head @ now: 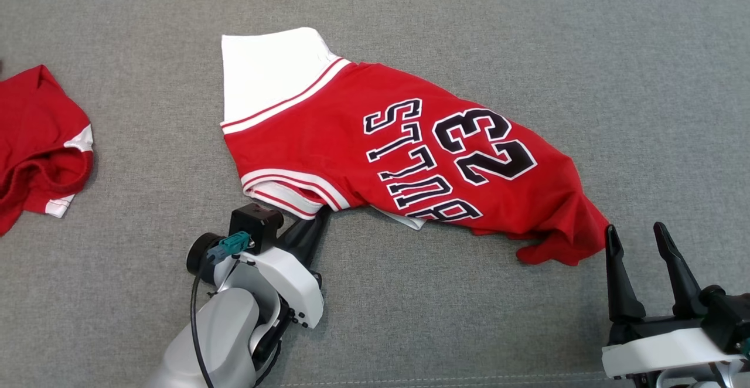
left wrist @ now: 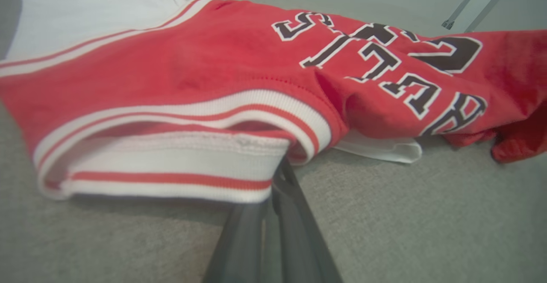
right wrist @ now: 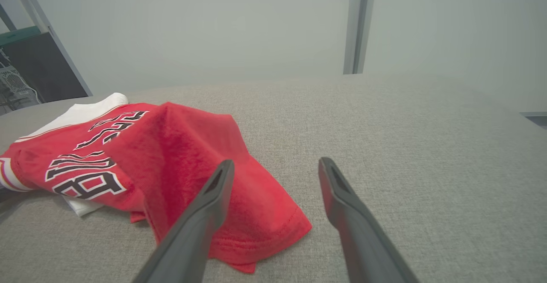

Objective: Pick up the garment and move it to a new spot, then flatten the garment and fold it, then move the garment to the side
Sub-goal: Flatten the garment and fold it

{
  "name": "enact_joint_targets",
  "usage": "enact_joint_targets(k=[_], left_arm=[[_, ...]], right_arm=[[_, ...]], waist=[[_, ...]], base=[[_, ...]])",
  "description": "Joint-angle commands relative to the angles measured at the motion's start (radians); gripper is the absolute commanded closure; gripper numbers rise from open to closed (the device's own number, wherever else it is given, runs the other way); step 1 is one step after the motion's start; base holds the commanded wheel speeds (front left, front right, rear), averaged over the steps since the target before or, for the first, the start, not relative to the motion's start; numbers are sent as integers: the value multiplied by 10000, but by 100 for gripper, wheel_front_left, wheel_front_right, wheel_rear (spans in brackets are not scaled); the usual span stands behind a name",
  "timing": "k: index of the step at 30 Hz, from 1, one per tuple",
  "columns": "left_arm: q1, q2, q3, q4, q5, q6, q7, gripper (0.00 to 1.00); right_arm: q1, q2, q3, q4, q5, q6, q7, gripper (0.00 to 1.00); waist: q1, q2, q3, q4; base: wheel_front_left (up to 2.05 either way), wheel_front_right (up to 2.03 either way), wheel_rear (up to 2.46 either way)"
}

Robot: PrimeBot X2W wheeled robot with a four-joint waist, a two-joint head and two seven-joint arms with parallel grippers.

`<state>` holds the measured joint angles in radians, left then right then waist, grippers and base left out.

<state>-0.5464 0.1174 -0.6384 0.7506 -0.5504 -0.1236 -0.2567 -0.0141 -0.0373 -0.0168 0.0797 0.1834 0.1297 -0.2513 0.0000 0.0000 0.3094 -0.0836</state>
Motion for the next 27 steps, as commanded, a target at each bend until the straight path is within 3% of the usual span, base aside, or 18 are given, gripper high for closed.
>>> enact_joint_targets(k=[1, 4, 10, 20, 23, 27], left_arm=[[-142, 265, 185, -292, -55, -62, -48, 100], [-32, 521, -107, -938, -406, -66, 136, 100], [741, 1674, -101, -3401, -871, 76, 1048, 100], [2406, 3405, 398, -9297, -1192, 1577, 2911, 100], [2157, 3612, 641, -9764, -1203, 1778, 3213, 100], [1204, 3348, 925, -8845, -1401, 1625, 3220, 100]], right_arm=[[-162, -129, 198, -241, 59, 10, -105, 0], [-125, -129, 98, -236, 120, 10, -105, 0], [79, -129, -109, -169, 263, 10, -105, 0], [72, -129, -51, -49, 379, 10, -105, 0], [-77, -129, 71, -7, 384, 10, -105, 0], [-200, -129, 121, 69, 414, 10, -105, 0]], waist=[[0, 0, -13, 34], [0, 0, -85, 129], [0, 0, -358, 490], [0, 0, -571, 1048], [0, 0, -478, 957], [0, 0, -335, 656]], base=[[0, 0, 0], [0, 0, 0], [0, 0, 0], [0, 0, 0], [0, 0, 0], [0, 0, 0]])
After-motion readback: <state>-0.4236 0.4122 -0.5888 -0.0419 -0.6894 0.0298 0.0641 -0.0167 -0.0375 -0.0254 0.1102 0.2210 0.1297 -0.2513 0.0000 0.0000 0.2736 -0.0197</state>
